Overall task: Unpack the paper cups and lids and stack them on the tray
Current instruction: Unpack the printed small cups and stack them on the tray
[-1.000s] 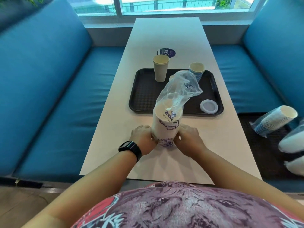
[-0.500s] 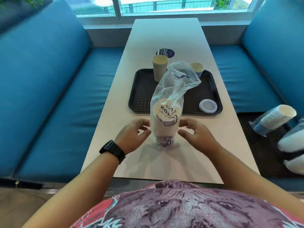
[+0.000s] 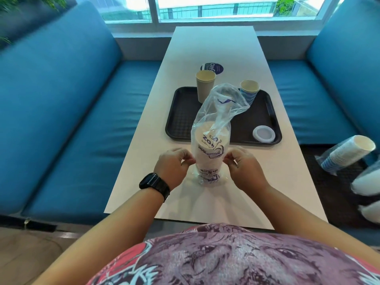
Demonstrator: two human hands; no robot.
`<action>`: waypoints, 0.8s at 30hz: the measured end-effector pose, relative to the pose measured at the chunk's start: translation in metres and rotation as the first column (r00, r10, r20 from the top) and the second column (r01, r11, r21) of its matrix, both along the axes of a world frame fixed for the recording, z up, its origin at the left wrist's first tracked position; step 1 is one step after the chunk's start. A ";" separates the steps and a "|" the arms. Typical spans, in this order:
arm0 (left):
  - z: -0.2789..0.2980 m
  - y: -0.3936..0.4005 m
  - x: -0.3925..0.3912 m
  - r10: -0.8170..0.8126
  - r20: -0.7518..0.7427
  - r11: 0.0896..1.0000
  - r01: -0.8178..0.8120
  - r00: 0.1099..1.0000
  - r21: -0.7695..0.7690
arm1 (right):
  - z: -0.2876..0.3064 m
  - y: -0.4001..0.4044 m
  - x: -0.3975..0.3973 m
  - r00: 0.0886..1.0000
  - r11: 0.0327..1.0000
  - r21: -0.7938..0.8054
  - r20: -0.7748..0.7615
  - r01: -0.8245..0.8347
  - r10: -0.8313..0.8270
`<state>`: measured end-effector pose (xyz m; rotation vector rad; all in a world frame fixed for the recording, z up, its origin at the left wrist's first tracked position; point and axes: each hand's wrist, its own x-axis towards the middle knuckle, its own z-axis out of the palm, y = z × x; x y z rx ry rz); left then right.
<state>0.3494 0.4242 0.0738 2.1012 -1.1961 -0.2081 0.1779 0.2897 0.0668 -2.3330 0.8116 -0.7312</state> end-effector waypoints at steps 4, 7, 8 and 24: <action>-0.010 -0.002 0.000 -0.006 0.041 1.000 0.005 0.999 0.026 | -0.011 0.001 0.000 0.997 0.996 -0.088 -0.077 -0.017 0.010; -0.019 -0.004 0.000 -0.041 0.099 0.995 0.031 0.994 0.100 | -0.019 0.002 0.000 0.990 0.993 -0.115 -0.138 -0.040 0.024; -0.022 -0.004 -0.001 -0.063 0.125 0.988 0.044 0.990 0.149 | -0.022 0.003 0.000 0.984 0.991 -0.125 -0.178 -0.055 0.032; -0.032 -0.017 -0.017 -0.220 0.281 0.797 0.006 0.934 0.603 | -0.013 -0.007 -0.007 0.959 0.952 0.251 -0.173 -0.176 0.223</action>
